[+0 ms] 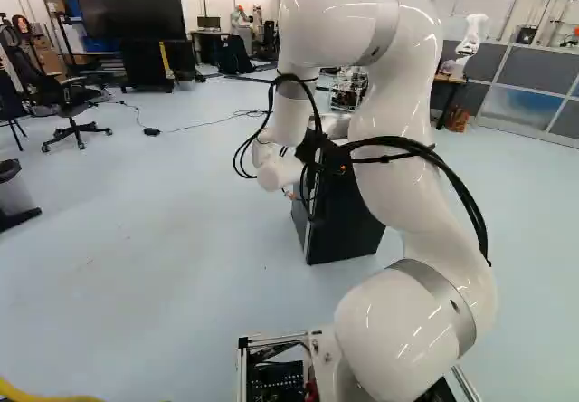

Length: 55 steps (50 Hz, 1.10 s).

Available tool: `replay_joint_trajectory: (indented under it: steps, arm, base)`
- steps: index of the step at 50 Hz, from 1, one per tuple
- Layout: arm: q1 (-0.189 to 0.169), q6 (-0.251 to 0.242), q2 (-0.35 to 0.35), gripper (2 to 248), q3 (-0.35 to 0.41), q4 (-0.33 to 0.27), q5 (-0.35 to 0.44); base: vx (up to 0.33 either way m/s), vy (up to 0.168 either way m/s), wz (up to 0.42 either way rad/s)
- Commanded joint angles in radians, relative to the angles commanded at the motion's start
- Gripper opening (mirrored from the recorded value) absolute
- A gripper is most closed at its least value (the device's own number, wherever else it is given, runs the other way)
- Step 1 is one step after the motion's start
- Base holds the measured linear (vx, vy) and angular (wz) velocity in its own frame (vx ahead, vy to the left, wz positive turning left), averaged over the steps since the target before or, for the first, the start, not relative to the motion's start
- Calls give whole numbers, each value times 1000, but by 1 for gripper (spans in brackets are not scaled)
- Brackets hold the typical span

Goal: Grab a drink from the fridge

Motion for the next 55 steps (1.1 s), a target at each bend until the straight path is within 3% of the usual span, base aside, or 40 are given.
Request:
replay_joint_trajectory:
  steps: [55]
  arm:
    - [-48,0,-2,247,-3,4,0]
  base:
    - [0,0,0]
